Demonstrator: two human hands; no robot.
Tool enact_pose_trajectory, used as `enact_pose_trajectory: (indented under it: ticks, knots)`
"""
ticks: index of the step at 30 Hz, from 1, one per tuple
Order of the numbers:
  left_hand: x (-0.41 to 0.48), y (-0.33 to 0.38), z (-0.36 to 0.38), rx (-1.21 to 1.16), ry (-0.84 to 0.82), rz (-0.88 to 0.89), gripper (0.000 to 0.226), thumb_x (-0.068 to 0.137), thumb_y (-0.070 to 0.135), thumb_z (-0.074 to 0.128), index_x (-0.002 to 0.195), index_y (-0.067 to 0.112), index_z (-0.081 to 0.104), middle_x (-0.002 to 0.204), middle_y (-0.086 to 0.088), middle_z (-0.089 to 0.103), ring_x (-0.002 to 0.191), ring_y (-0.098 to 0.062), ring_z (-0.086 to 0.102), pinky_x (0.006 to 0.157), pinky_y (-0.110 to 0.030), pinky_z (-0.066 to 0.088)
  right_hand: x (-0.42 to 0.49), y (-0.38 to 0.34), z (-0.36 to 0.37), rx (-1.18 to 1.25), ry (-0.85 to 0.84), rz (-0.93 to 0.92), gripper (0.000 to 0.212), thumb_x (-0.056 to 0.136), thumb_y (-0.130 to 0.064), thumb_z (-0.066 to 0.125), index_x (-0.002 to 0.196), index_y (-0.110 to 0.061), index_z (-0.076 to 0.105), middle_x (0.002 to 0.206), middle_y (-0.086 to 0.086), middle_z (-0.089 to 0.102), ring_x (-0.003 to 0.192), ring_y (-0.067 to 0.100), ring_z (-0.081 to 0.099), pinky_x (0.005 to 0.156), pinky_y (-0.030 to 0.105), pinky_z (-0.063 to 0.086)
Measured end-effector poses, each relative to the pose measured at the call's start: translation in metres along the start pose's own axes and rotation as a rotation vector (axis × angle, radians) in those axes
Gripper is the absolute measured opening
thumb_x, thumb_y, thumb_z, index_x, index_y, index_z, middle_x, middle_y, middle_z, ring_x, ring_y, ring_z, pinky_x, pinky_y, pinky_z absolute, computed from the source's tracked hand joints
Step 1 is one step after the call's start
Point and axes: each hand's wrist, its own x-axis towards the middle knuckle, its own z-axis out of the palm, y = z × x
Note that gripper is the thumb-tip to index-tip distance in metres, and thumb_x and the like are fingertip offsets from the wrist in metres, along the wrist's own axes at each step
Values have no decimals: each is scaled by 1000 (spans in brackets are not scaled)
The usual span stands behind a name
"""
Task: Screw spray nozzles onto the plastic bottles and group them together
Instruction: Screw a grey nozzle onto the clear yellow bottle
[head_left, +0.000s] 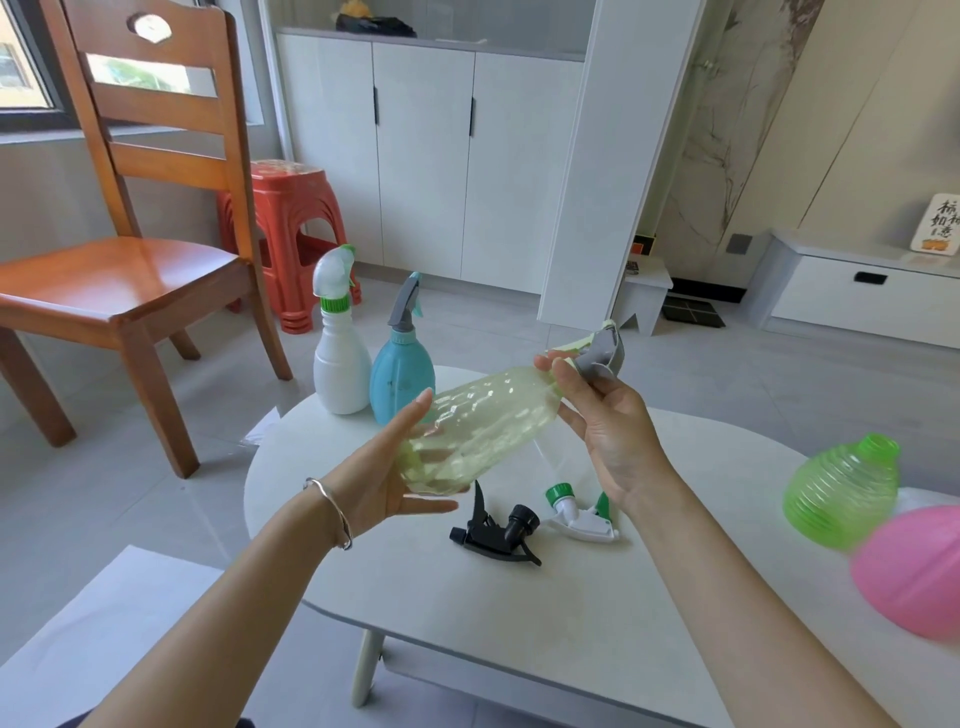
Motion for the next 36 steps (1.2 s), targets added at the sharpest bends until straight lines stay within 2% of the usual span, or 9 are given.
enact_pose_trajectory:
  ticks: [3,6,8,14,17,19,25,32,36]
  knots:
    - [-3,4,-4,293,123,243,87,49,78,67,125,37,50,123,8,63,106,-14,65,96,-41,50,0,-4,6,-71,24,-49,22,57,-40,78,71,-24,73,89,-4,75,96,12,68,100,35,48]
    - [-12,8,0,613,146,425,72,46,79,68,113,61,47,110,29,59,103,12,56,84,-7,42,-2,-3,17,-122,21,-49,26,56,-42,79,72,-22,75,91,3,73,96,17,67,100,37,48]
    - [-16,4,7,756,120,466,61,47,78,68,102,73,41,103,42,57,98,23,51,75,4,38,-5,1,28,-152,-4,-51,33,58,-41,79,81,-17,75,92,6,75,91,14,68,95,31,51]
    - [-19,5,1,680,91,478,49,56,68,71,99,56,52,98,29,65,91,5,63,75,-9,48,-5,-3,45,-203,-226,-23,40,73,-43,64,109,-23,66,111,-5,72,110,7,63,93,21,49]
    - [-25,8,-4,662,83,488,41,59,63,72,94,69,51,97,38,62,88,9,62,70,-5,46,-5,-3,52,-204,-251,-26,34,76,-38,64,106,-23,67,108,-5,73,109,9,64,98,24,47]
    - [-27,7,-7,669,122,499,44,56,64,72,91,74,47,97,45,58,89,15,59,69,-1,43,-5,0,58,-186,-206,-36,29,74,-36,66,100,-22,69,104,-2,75,106,11,66,100,27,46]
    - [-27,3,-22,756,311,542,96,46,75,70,130,32,49,117,16,63,104,-2,59,95,-24,47,-5,12,76,-139,-126,-101,28,72,-35,70,96,-21,72,99,-2,76,100,7,68,81,9,48]
    - [-26,7,-58,731,424,617,86,48,72,73,124,38,49,109,15,65,102,-3,60,94,-27,48,9,17,117,-197,-198,-106,19,83,-22,68,102,-17,69,98,-6,75,96,0,67,77,6,45]
    - [-22,12,-87,590,340,608,75,57,57,79,118,36,40,112,13,63,107,-1,59,98,-27,45,18,24,141,-343,-322,-50,47,75,-48,62,115,-25,62,113,-14,68,106,-7,59,85,5,42]
